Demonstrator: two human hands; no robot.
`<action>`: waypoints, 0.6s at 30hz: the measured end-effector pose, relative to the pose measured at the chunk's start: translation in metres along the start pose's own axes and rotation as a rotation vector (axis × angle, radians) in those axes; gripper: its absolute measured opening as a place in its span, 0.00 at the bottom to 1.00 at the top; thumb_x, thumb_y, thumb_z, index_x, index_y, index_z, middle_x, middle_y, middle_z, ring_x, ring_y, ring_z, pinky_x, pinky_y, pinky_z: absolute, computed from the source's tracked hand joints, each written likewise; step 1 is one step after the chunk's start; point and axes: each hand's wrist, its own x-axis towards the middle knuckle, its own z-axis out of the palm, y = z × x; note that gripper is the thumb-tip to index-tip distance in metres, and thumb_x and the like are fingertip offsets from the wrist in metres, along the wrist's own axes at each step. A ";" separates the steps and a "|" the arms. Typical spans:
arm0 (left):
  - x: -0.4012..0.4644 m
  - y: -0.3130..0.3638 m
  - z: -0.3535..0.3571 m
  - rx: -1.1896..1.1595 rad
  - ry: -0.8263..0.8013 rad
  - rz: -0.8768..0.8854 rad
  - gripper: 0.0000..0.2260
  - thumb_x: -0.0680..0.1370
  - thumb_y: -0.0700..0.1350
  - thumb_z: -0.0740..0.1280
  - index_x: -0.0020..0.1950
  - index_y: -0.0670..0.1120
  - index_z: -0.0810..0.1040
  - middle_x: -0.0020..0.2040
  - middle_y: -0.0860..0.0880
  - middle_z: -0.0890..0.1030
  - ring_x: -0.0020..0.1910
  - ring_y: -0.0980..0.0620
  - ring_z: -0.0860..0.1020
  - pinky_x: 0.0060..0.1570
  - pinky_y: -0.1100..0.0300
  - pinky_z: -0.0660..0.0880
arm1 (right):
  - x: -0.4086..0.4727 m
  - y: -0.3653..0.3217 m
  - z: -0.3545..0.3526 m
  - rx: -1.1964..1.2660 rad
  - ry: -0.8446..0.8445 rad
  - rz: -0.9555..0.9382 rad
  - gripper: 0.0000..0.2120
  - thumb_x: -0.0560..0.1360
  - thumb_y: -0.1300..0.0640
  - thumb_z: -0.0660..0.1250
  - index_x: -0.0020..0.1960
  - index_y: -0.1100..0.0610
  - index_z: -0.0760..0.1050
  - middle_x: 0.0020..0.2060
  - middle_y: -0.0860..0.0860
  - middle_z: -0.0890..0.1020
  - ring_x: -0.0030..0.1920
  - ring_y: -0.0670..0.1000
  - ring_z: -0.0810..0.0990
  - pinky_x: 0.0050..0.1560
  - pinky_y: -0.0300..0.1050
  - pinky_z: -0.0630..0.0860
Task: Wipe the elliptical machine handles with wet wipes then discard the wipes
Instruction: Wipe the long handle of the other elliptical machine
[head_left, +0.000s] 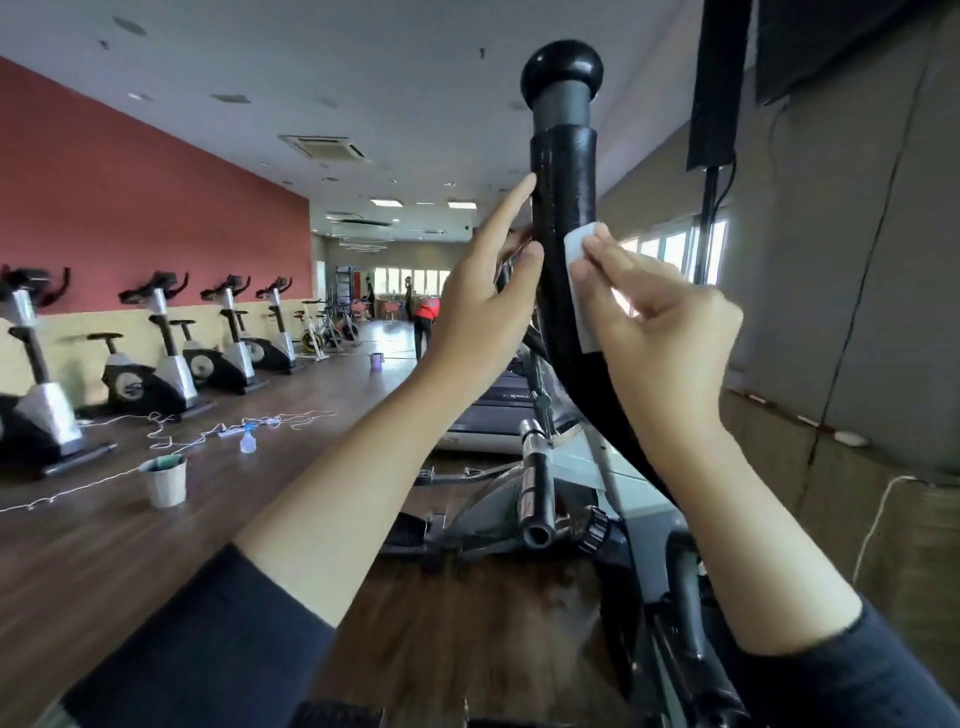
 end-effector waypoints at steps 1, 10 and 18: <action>0.001 -0.003 -0.003 -0.021 -0.028 0.007 0.22 0.82 0.39 0.59 0.74 0.54 0.65 0.67 0.56 0.74 0.66 0.63 0.72 0.68 0.61 0.68 | -0.007 -0.003 0.000 -0.022 0.017 0.002 0.09 0.74 0.56 0.70 0.54 0.53 0.81 0.50 0.41 0.80 0.52 0.38 0.79 0.54 0.25 0.69; 0.020 -0.016 -0.017 -0.199 -0.189 0.100 0.23 0.80 0.36 0.62 0.75 0.48 0.64 0.71 0.48 0.70 0.69 0.60 0.70 0.49 0.79 0.69 | 0.035 -0.032 0.024 -0.128 0.148 0.062 0.09 0.73 0.54 0.71 0.52 0.55 0.82 0.50 0.50 0.84 0.51 0.39 0.81 0.54 0.34 0.76; 0.026 -0.028 -0.019 -0.295 -0.236 0.126 0.26 0.79 0.38 0.62 0.76 0.53 0.62 0.71 0.60 0.68 0.71 0.63 0.66 0.64 0.65 0.68 | 0.004 -0.033 0.026 -0.257 0.157 0.033 0.09 0.74 0.56 0.71 0.53 0.56 0.82 0.52 0.50 0.83 0.54 0.39 0.80 0.57 0.33 0.74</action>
